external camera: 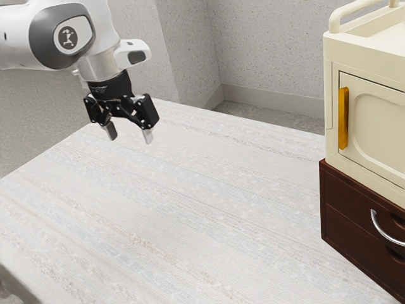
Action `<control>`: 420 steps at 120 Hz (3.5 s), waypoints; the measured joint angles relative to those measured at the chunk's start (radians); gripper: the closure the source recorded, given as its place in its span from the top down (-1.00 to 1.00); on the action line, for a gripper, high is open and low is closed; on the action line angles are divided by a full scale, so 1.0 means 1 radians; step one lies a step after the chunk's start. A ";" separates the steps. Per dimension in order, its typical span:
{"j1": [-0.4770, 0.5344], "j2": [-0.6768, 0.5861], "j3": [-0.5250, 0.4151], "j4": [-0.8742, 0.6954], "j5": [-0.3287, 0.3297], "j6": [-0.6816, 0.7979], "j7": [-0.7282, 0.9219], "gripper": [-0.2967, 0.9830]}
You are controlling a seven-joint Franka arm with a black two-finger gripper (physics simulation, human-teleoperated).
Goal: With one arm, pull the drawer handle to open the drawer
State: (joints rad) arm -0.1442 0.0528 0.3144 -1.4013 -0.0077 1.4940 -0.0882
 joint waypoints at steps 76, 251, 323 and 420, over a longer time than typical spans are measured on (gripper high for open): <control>-0.147 -0.036 -0.099 0.109 0.001 -0.013 0.086 0.53; -0.712 -0.073 -0.092 -0.312 0.269 0.463 1.073 0.54; -0.689 0.016 -0.094 -0.230 0.298 0.504 1.169 0.54; -0.792 0.048 -0.093 -0.270 0.334 0.678 1.193 0.54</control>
State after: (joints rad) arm -0.9361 0.1011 0.2219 -1.6710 0.3261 2.1715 1.1052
